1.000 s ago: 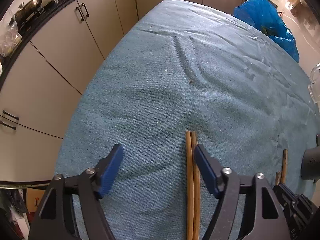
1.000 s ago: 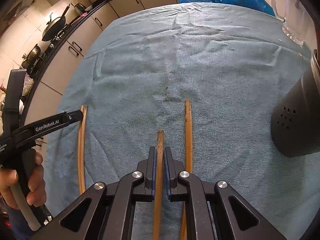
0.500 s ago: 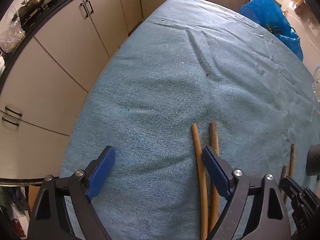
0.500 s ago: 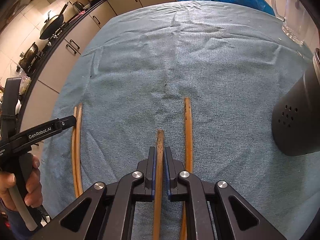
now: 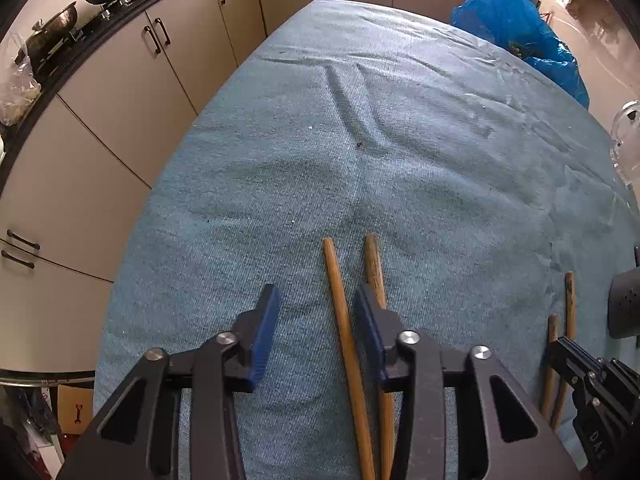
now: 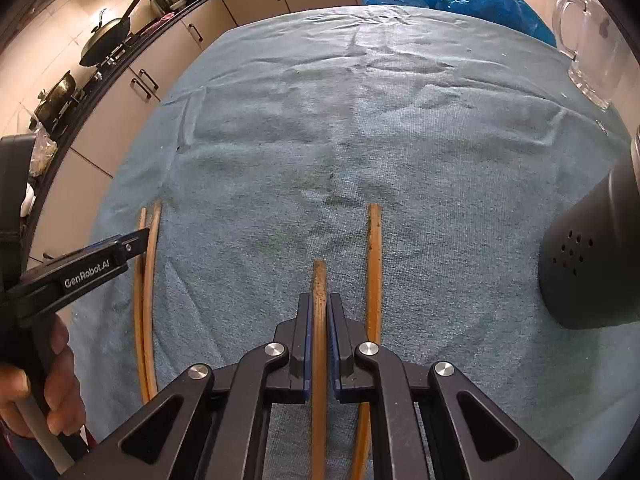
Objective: Organize utensils
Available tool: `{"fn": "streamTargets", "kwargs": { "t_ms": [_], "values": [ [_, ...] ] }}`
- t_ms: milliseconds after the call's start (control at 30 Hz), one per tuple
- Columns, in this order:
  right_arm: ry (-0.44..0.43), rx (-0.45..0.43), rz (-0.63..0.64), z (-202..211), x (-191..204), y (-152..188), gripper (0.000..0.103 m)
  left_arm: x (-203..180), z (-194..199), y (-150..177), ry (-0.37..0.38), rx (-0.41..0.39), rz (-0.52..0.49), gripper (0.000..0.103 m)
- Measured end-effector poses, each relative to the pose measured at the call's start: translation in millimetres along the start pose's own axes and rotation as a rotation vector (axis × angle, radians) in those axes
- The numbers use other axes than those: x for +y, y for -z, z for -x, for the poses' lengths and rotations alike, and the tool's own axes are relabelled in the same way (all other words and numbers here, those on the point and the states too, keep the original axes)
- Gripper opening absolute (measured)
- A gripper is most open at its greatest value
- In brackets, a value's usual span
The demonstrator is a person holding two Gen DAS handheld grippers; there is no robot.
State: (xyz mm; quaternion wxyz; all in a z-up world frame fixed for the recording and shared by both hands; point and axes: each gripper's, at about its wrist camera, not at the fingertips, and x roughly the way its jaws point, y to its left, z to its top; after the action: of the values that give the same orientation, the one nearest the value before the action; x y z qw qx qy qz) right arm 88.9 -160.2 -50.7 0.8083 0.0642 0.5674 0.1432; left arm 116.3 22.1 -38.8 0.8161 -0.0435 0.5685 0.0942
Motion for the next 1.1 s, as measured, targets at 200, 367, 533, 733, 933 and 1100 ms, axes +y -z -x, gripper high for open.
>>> {"fn": "streamTargets", "kwargs": {
  "t_ms": [200, 367, 533, 733, 933, 1100],
  "values": [
    [-0.023, -0.022, -0.009, 5, -5, 3, 0.007, 11, 3, 5, 0.079, -0.027, 0.023, 0.006],
    [-0.053, -0.094, -0.002, 28, -4, 8, 0.007, 22, 36, 13, 0.153, -0.117, 0.058, 0.006],
    [-0.102, -0.255, 0.037, 73, 4, 22, 0.007, 25, 93, 29, 0.22, -0.275, 0.053, 0.006],
    [-0.12, -0.459, 0.119, 123, 15, 51, 0.007, 12, 140, 50, 0.265, -0.391, 0.018, 0.006],
    [-0.152, -0.606, 0.157, 159, 16, 79, 0.008, -5, 169, 65, 0.3, -0.45, -0.042, 0.006],
    [-0.142, -0.664, 0.155, 178, 13, 91, 0.008, -11, 185, 72, 0.31, -0.477, -0.06, 0.006]
  ]
}}
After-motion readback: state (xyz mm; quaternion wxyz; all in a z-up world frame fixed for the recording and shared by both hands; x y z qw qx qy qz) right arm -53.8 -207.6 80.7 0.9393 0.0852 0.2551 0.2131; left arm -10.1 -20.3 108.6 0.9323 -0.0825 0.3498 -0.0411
